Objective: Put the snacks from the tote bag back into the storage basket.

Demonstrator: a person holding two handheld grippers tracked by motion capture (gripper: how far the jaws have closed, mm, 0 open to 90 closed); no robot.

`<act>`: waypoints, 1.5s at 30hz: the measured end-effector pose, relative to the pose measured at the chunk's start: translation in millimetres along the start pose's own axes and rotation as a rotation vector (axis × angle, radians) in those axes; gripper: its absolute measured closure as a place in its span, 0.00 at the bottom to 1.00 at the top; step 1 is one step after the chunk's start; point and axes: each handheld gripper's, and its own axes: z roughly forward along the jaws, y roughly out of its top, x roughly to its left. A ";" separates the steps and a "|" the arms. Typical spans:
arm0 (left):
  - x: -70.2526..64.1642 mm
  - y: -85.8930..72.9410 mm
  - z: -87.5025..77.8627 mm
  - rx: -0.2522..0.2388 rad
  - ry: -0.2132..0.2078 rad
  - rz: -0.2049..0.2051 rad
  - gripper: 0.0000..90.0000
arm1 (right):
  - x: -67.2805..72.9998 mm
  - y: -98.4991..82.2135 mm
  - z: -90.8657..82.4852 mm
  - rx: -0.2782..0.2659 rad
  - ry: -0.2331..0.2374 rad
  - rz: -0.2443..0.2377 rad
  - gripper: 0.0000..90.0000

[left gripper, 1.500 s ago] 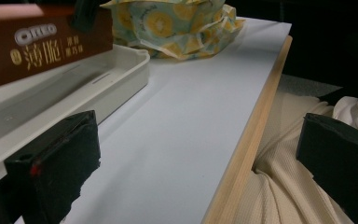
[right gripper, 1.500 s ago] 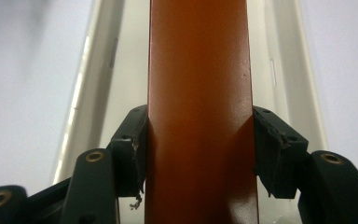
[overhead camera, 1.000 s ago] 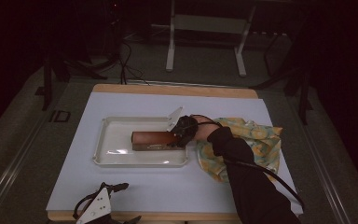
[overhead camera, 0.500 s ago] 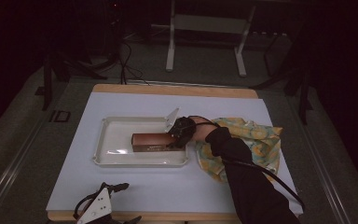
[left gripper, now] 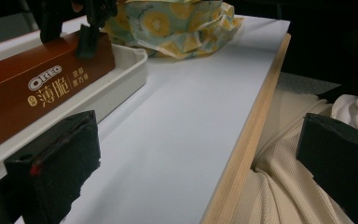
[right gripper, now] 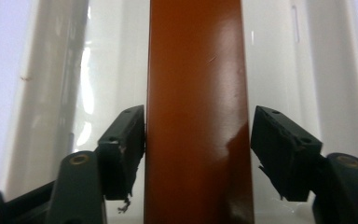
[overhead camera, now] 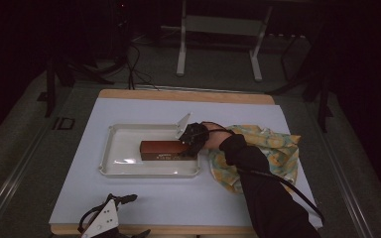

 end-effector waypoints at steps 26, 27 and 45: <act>-0.4 0.3 1.8 0.011 0.000 -0.001 0.00 | 6.8 -2.9 -53.3 -0.035 -0.044 0.101 0.22; -0.3 0.3 1.9 0.011 -0.001 0.000 0.00 | 6.8 -2.7 -55.7 -0.040 -0.043 0.112 0.20; 0.3 -0.1 3.1 0.015 -0.008 -0.004 0.00 | 11.0 -11.8 -79.3 -0.084 -0.065 0.175 0.13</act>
